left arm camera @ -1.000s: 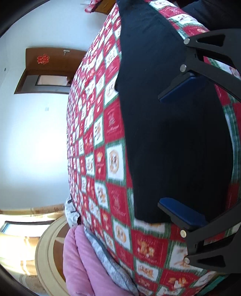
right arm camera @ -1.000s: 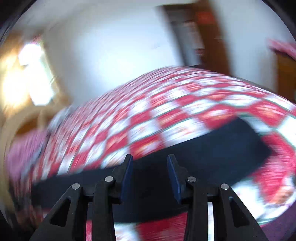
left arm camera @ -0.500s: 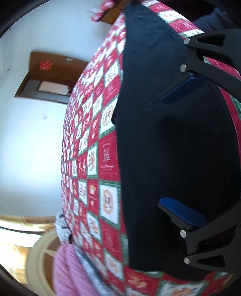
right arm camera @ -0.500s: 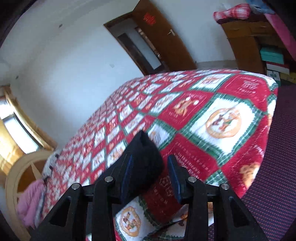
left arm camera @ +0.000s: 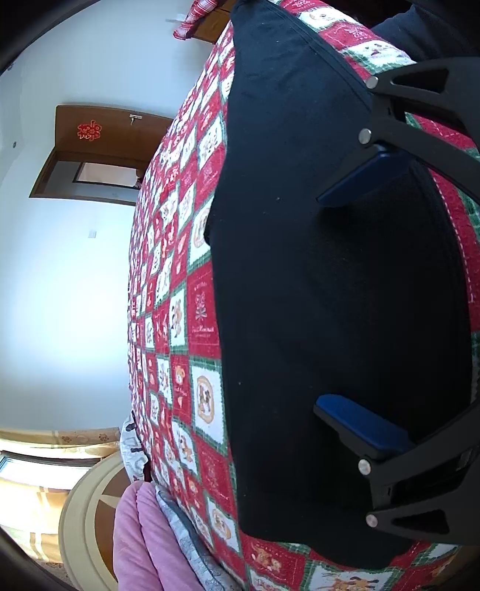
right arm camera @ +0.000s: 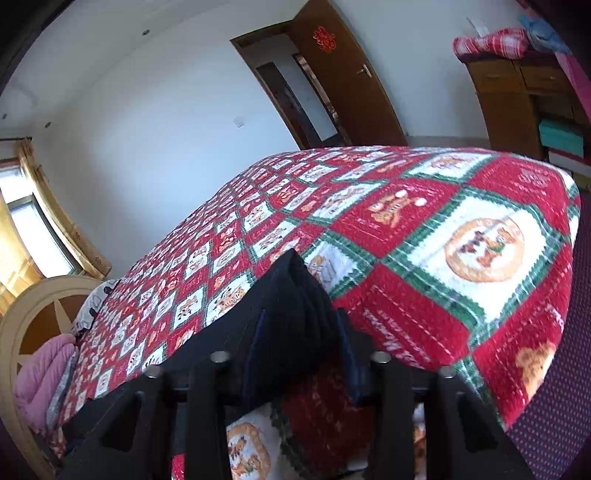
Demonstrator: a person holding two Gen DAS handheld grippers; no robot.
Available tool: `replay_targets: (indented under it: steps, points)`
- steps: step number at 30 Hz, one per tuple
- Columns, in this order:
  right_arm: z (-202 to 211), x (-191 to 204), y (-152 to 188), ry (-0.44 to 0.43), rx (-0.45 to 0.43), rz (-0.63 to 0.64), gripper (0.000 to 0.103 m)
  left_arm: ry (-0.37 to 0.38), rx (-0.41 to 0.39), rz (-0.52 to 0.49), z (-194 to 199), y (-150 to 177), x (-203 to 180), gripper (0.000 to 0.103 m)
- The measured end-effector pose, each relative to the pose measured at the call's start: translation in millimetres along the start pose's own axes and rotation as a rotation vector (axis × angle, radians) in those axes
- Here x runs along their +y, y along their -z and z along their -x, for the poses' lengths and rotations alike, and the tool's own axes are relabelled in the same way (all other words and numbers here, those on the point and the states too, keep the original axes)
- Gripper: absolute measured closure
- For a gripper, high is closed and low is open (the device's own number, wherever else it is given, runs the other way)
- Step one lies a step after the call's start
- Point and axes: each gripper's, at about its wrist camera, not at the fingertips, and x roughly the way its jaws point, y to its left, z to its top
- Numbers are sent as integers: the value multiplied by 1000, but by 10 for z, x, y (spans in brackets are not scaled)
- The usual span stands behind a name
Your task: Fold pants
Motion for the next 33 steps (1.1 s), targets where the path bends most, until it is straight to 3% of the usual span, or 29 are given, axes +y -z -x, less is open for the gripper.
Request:
replay_targets:
  steps: [16,21,23,28,33]
  points:
    - [212,255,-12,11,-76,87,92,14,-11,14,12,12,31,0]
    - [32,33,24,71,-3,36,86,15,-12,15,10,14,28,0]
    - [11,-69,21,30,14,-13,85,15,-12,15,10,14,29,0]
    - [13,-31,37,42,17,6,90,19,-14,18,11,11,24,0]
    - [150,94,-15,0,-37,14,91,20,-17,40,45,-12,72,0]
